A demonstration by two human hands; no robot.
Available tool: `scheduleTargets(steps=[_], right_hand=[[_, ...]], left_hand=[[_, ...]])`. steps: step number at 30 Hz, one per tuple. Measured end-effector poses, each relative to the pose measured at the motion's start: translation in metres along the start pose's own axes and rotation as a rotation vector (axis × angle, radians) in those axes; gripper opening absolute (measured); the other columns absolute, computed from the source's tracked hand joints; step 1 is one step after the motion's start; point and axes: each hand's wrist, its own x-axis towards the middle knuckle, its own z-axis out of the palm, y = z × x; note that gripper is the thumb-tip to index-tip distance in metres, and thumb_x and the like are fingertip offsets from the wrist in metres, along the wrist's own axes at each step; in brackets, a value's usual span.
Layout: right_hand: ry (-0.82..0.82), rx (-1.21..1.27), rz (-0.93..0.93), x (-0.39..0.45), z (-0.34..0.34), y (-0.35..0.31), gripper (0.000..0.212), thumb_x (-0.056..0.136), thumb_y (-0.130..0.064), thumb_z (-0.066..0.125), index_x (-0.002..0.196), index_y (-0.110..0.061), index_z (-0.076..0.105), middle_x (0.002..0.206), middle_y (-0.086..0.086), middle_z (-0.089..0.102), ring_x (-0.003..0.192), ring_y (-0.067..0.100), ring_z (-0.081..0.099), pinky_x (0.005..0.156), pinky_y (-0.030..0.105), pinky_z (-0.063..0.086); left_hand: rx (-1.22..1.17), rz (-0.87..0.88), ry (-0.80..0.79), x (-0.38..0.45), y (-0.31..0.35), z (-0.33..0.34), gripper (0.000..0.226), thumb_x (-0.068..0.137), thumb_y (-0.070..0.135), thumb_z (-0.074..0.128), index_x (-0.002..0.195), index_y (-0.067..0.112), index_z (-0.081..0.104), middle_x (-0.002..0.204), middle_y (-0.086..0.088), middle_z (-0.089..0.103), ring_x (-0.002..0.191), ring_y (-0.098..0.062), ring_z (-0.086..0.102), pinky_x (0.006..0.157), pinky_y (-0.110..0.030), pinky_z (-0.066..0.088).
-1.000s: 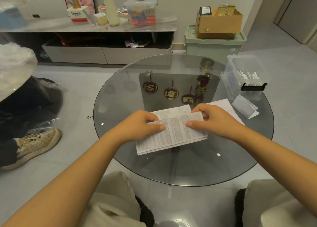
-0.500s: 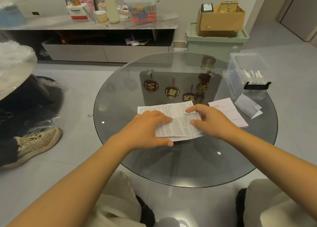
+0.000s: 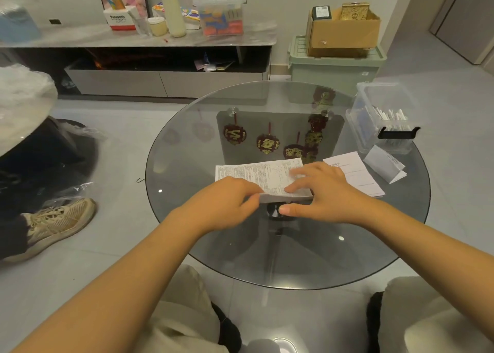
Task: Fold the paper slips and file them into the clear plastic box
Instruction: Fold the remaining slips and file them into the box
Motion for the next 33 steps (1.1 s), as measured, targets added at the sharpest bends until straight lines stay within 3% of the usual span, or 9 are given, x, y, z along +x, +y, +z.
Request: scheduleTargets(steps=[4, 6, 9, 15, 19, 22, 24, 28, 33], right_hand=[[0.111, 0.170, 0.048, 0.003, -0.001, 0.007, 0.029, 0.078, -0.054, 0.063, 0.092, -0.029, 0.067, 0.088, -0.007, 0.067, 0.088, 0.015, 0.058, 0.073, 0.027, 0.040], [0.156, 0.177, 0.079, 0.005, -0.002, 0.008, 0.025, 0.083, -0.044, 0.063, 0.084, -0.018, 0.064, 0.077, -0.001, 0.065, 0.074, 0.016, 0.057, 0.062, 0.029, 0.042], [0.201, 0.208, 0.124, 0.008, -0.003, 0.004, 0.023, 0.084, -0.041, 0.064, 0.075, -0.023, 0.053, 0.067, -0.006, 0.054, 0.064, 0.010, 0.050, 0.053, 0.024, 0.034], [0.299, 0.370, 0.190, 0.016, 0.005, 0.002, 0.034, 0.083, -0.036, 0.066, 0.111, -0.023, 0.049, 0.096, -0.004, 0.061, 0.080, 0.013, 0.056, 0.069, 0.030, 0.047], [0.319, 0.336, 0.220, 0.025, 0.017, 0.004, 0.070, 0.081, -0.034, 0.069, 0.137, -0.021, 0.029, 0.116, 0.003, 0.058, 0.097, 0.022, 0.056, 0.077, 0.034, 0.047], [0.344, 0.244, 0.217, 0.030, 0.023, 0.003, 0.090, 0.078, -0.035, 0.072, 0.146, -0.026, 0.013, 0.116, 0.006, 0.056, 0.105, 0.026, 0.053, 0.084, 0.036, 0.043], [0.371, 0.106, 0.176, 0.030, 0.024, 0.002, 0.086, 0.081, -0.037, 0.068, 0.147, -0.034, 0.014, 0.126, 0.006, 0.047, 0.115, 0.025, 0.043, 0.093, 0.035, 0.035], [0.314, -0.213, 0.003, 0.026, 0.028, 0.003, 0.045, 0.095, -0.038, 0.046, 0.139, -0.036, 0.039, 0.151, -0.004, 0.027, 0.137, 0.024, 0.018, 0.107, 0.040, 0.012], [0.271, -0.312, -0.027, 0.015, 0.031, 0.005, 0.044, 0.100, -0.034, 0.032, 0.142, -0.025, 0.036, 0.147, -0.006, 0.036, 0.136, 0.024, 0.024, 0.109, 0.042, 0.008]], left_hand=[[0.012, -0.015, 0.101, -0.002, 0.000, -0.006, 0.032, 0.097, 0.028, 0.039, 0.067, 0.020, 0.046, 0.061, 0.004, 0.047, 0.058, -0.014, 0.044, 0.054, -0.028, 0.036], [0.080, -0.031, 0.145, -0.001, 0.001, -0.009, 0.027, 0.099, 0.031, 0.038, 0.082, 0.019, 0.056, 0.064, 0.006, 0.052, 0.060, -0.013, 0.048, 0.054, -0.025, 0.035], [0.205, -0.077, 0.234, 0.001, 0.003, -0.013, 0.028, 0.099, 0.036, 0.037, 0.106, 0.022, 0.059, 0.082, 0.001, 0.065, 0.076, -0.019, 0.057, 0.062, -0.030, 0.041], [0.286, -0.100, 0.333, 0.017, -0.005, -0.004, 0.035, 0.097, 0.034, 0.042, 0.132, 0.027, 0.045, 0.123, 0.003, 0.055, 0.109, -0.019, 0.052, 0.087, -0.031, 0.037], [0.400, -0.124, 0.200, 0.024, -0.010, 0.011, 0.059, 0.098, 0.035, 0.041, 0.150, 0.028, 0.013, 0.154, -0.003, 0.020, 0.138, -0.019, 0.022, 0.114, -0.043, 0.008], [0.410, -0.100, 0.068, 0.026, -0.010, 0.023, 0.057, 0.101, 0.035, 0.031, 0.151, 0.029, 0.004, 0.159, -0.002, -0.006, 0.145, -0.019, -0.001, 0.115, -0.048, -0.007], [0.332, -0.066, -0.025, 0.027, -0.010, 0.028, 0.051, 0.103, 0.033, 0.023, 0.151, 0.029, 0.007, 0.159, 0.000, -0.009, 0.145, -0.017, -0.008, 0.116, -0.046, -0.009], [0.223, -0.071, -0.108, 0.028, -0.015, 0.034, 0.050, 0.103, 0.031, 0.017, 0.150, 0.028, 0.000, 0.158, 0.004, -0.012, 0.144, -0.015, -0.014, 0.117, -0.041, -0.008], [0.238, -0.147, -0.144, 0.023, -0.027, 0.033, 0.051, 0.103, 0.033, 0.013, 0.148, 0.033, -0.010, 0.156, 0.004, -0.021, 0.143, -0.015, -0.021, 0.114, -0.042, -0.016]])
